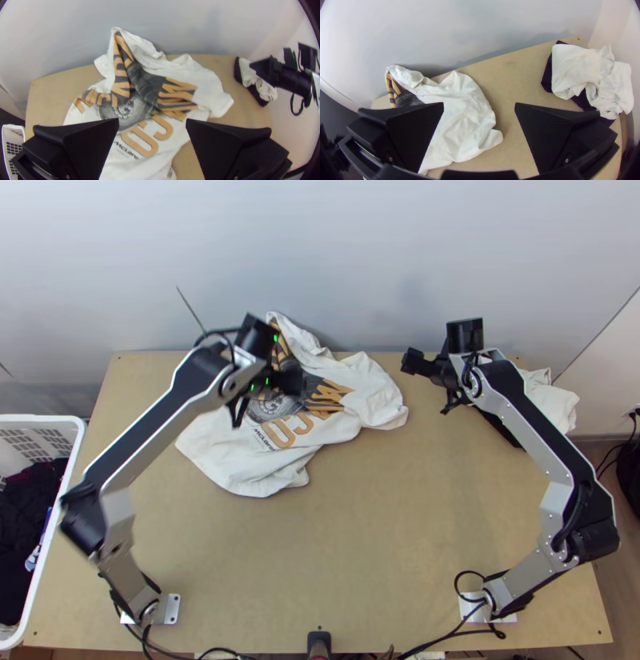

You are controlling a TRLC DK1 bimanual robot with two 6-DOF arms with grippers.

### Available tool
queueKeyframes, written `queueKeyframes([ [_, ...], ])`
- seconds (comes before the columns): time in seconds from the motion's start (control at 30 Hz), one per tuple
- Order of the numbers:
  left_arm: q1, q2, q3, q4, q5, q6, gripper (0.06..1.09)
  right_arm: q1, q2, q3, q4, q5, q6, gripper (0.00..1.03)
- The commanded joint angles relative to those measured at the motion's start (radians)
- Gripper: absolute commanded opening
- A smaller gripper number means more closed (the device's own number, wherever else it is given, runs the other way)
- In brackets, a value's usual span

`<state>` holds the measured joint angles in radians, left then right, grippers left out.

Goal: Fold the t-shirt

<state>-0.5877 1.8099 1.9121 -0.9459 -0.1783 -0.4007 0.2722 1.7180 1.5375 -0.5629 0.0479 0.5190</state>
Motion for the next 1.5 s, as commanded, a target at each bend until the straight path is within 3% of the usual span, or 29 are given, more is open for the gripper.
queueKeyframes([
  [0.0, -0.13, -0.141, -0.288, -0.033, 0.02, 0.011, 1.0, -0.005, -0.023, -0.043, 0.0, 0.0, -0.002, 0.99],
  [0.37, -0.262, -0.219, -0.575, 0.075, 0.016, 0.005, 0.99, 0.001, -0.008, -0.06, 0.0, 0.0, -0.002, 0.99],
  [1.17, -0.287, -0.038, -0.645, 0.274, -0.035, 0.02, 0.99, -0.002, 0.028, -0.07, 0.011, 0.0, -0.01, 0.99],
  [1.33, -0.282, -0.007, -0.65, 0.291, -0.043, 0.023, 0.94, -0.004, 0.037, -0.059, 0.012, 0.0, -0.014, 0.99],
  [1.47, -0.281, -0.004, -0.67, 0.323, -0.047, 0.031, 0.69, 0.001, 0.049, -0.042, 0.012, 0.0, -0.017, 0.99],
])
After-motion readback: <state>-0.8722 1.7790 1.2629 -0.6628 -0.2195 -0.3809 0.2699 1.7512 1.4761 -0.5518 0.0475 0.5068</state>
